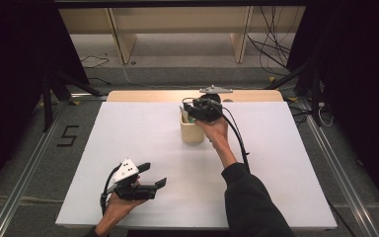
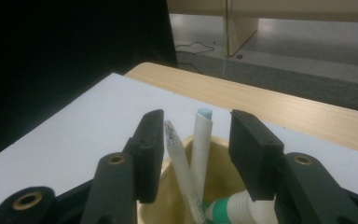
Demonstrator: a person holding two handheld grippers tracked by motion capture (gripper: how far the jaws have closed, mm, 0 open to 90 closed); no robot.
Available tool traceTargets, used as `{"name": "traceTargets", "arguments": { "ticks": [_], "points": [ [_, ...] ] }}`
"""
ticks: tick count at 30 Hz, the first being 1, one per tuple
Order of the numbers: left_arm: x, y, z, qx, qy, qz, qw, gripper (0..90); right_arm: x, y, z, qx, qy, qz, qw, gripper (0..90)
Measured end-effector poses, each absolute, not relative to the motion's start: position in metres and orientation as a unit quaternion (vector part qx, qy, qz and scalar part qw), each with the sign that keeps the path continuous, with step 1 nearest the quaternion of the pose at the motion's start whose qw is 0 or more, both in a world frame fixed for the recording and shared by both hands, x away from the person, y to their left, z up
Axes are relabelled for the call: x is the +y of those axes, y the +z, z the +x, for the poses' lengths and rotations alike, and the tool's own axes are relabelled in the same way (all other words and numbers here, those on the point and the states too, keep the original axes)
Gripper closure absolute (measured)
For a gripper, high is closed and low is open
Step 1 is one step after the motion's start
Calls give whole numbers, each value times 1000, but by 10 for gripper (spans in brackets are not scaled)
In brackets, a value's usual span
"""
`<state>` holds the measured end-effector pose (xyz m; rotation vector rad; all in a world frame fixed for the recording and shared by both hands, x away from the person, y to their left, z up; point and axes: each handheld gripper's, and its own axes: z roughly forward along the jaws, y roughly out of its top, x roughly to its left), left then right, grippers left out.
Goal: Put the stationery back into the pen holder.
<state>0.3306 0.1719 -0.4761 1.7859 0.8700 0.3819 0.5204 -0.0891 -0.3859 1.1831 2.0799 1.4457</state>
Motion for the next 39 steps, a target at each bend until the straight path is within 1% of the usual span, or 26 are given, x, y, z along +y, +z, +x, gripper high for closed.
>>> {"name": "traceTargets", "arguments": {
  "ticks": [5,9,26,39],
  "points": [
    [172,-476,331,364,160,749,530,159,-94,-382,516,736,508,415,168,498],
    [172,-476,331,365,160,749,530,159,-99,-380,511,737,509,412,168,477],
    [172,-477,331,366,161,748,530,158,-121,-377,483,740,520,397,158,423],
    [172,-477,331,366,161,748,530,158,-134,-380,475,740,519,399,156,389]
  ]
}}
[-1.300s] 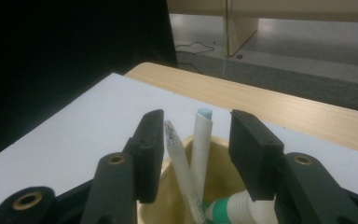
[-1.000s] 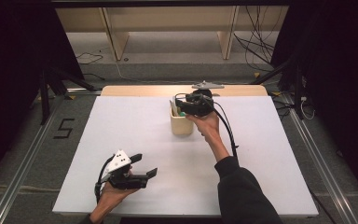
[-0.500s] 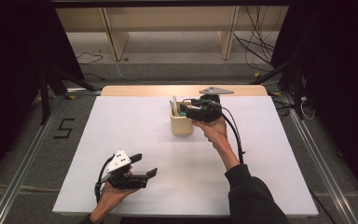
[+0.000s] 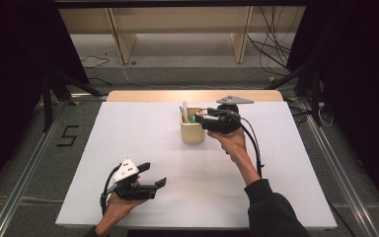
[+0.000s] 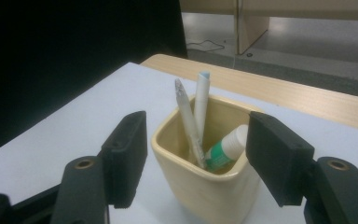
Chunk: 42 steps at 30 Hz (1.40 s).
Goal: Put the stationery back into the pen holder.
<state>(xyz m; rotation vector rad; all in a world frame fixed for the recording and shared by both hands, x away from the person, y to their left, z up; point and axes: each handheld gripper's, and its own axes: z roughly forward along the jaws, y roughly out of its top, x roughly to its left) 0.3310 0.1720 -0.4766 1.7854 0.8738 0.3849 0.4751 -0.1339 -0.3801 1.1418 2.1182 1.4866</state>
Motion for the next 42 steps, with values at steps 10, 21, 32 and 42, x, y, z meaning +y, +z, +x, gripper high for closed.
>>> {"name": "traceTargets", "arguments": {
  "ticks": [10,21,32,42],
  "points": [
    [172,-477,331,365,161,749,529,158,-142,-382,463,741,522,397,147,334],
    [172,-477,331,367,161,748,530,159,-148,-386,448,747,520,390,139,265],
    [172,-477,331,366,161,748,530,158,-158,-391,435,744,529,384,136,243],
    [172,-476,331,366,162,748,529,158,-166,-400,422,743,534,380,134,242]
  ]
}}
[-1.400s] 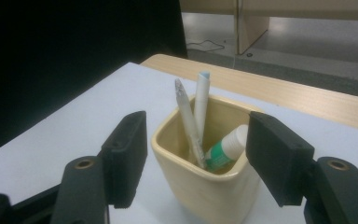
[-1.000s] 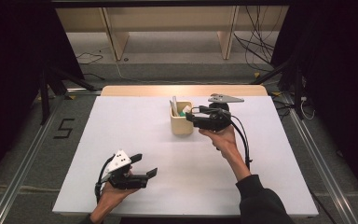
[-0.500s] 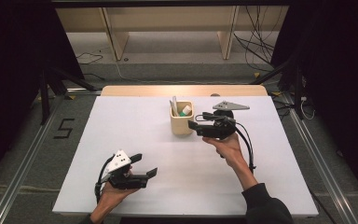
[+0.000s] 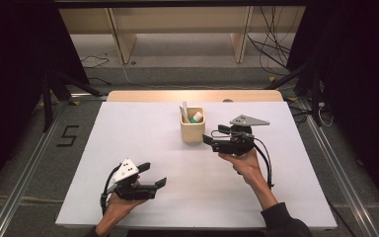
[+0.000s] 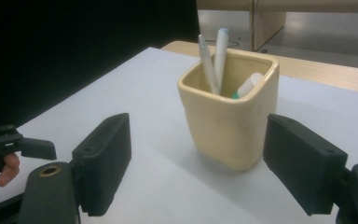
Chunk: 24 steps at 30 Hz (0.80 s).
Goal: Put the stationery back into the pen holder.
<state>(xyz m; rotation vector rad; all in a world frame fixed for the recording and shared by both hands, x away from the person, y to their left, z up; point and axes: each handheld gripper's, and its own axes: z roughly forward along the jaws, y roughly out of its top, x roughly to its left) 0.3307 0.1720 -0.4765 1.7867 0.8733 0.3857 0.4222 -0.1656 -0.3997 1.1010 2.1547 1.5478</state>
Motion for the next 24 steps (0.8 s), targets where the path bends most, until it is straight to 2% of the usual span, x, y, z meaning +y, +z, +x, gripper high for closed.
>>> {"name": "traceTargets", "arguments": {
  "ticks": [24],
  "points": [
    [172,-476,330,364,161,748,531,159,-187,-425,382,743,541,370,136,242]
  ]
}}
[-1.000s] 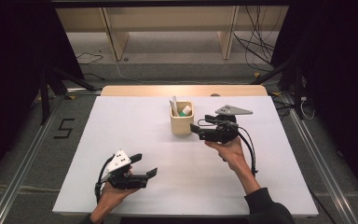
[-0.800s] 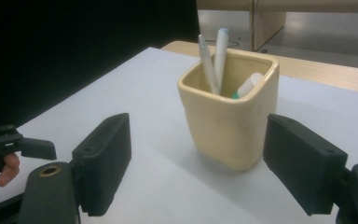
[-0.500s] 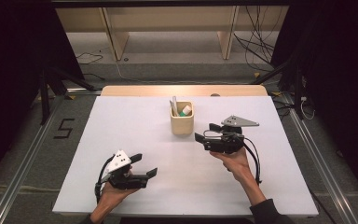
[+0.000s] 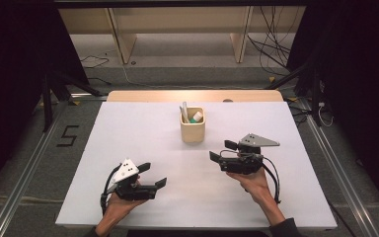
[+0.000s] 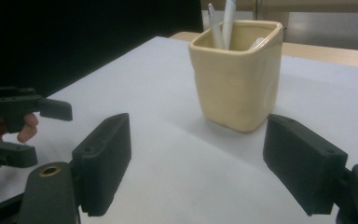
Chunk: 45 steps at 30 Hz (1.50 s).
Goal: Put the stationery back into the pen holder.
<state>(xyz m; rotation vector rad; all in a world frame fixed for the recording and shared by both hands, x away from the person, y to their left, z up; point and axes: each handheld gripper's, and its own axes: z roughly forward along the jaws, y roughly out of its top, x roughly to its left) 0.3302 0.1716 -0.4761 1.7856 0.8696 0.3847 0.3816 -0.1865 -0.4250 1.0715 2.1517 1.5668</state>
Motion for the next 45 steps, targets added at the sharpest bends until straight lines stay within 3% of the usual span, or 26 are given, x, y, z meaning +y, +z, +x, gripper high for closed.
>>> {"name": "traceTargets", "arguments": {
  "ticks": [35,45],
  "points": [
    [173,-475,330,366,152,742,541,158,-229,-466,312,757,524,358,153,239],
    [173,-475,330,364,152,744,540,158,-230,-469,310,756,524,360,156,239]
  ]
}}
